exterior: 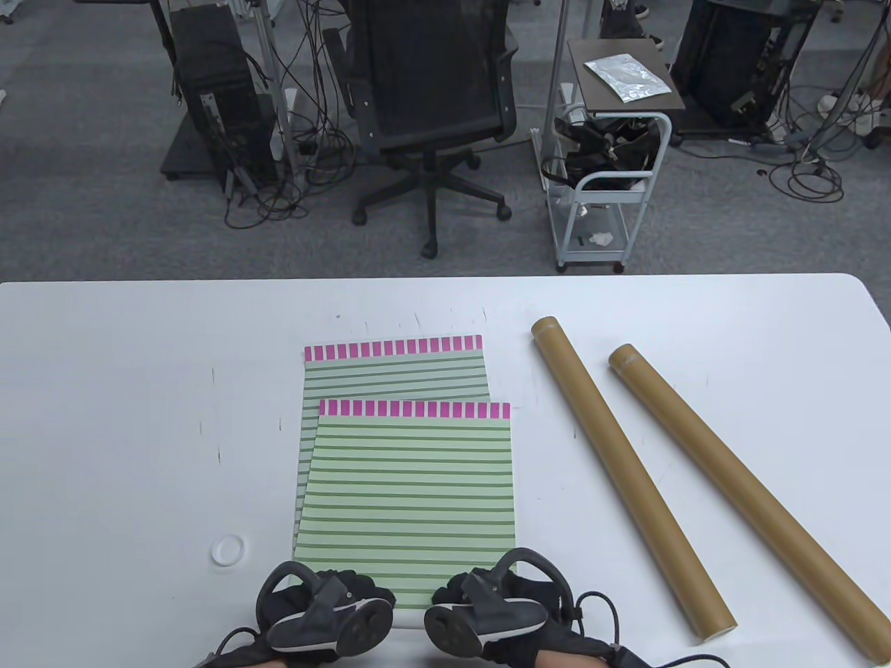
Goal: Roll up mouse pads and store in mailing tubes
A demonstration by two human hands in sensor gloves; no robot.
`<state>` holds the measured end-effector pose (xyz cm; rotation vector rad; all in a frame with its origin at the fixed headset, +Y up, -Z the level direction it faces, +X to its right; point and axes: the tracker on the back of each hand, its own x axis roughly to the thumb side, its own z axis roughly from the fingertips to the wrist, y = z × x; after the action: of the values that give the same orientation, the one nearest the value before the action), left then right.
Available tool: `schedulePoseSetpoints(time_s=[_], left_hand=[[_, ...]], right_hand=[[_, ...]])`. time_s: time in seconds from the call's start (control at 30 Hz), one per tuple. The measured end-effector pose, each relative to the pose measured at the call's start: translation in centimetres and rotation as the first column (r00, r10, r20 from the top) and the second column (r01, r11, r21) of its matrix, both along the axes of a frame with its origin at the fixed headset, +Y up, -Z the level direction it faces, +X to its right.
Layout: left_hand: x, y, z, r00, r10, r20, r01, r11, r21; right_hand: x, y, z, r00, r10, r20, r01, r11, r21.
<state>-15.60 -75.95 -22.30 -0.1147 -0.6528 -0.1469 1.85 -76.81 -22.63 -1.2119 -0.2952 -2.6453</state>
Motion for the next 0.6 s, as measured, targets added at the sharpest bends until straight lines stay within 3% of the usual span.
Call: schedulePoseSetpoints(time_s=[0.03, 0.23, 0.37, 0.6], left_hand=[[0.0, 0.0, 0.0, 1.000, -0.006, -0.001, 0.006, 1.000, 0.007], [-0.8, -0.3, -0.6, 0.999, 0.019, -0.041, -0.020, 0.999, -0.047], [-0.8, -0.4, -0.1, 0.998, -0.044, 0.055, 0.043, 0.999, 0.017], [-0.3, 0.0, 0.3, 0.997, -0.053, 0.053, 0.048, 0.995, 0.085]], right_hand=[[0.0, -0.1, 0.0, 1.000, 0.021, -0.011, -0.021, 0.999, 0.050], [0.0, 0.5, -0.3, 0.999, -0.034, -0.008, 0.034, 0.997, 0.072], [0.1, 0.2, -0.8, 0.999, -0.044, 0.021, 0.043, 0.998, 0.044], [0.8, 0.1, -1.3, 0.993, -0.100, 0.068, 0.098, 0.995, 0.023]])
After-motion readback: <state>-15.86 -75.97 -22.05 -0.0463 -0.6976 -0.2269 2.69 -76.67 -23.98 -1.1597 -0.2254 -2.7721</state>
